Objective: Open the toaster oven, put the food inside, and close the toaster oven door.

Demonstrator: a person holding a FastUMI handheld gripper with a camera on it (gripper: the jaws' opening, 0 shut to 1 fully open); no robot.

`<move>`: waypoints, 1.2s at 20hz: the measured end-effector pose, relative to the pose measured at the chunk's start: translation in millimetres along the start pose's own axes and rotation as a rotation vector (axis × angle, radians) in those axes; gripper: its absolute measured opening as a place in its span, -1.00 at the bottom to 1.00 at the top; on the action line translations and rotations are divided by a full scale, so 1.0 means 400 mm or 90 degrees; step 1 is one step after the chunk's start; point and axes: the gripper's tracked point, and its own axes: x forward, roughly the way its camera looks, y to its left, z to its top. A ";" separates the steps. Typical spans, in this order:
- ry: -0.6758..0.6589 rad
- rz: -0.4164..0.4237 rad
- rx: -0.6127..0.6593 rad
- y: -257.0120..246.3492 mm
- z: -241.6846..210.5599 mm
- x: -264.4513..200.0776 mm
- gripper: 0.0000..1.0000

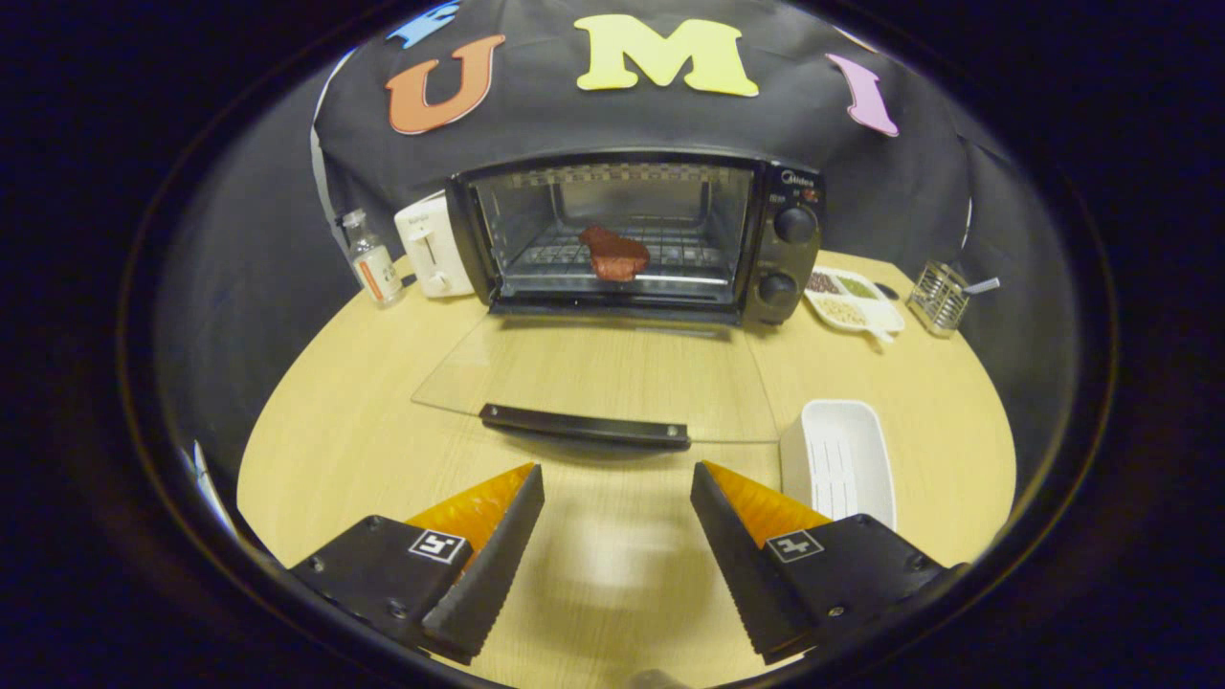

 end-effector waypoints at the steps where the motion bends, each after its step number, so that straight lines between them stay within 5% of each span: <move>1: 0.006 0.000 0.006 0.000 -0.010 0.010 0.98; 14: 0.051 -0.029 0.009 -0.008 -0.007 0.127 0.98; 24: 0.037 -0.032 -0.011 -0.001 0.075 0.070 0.98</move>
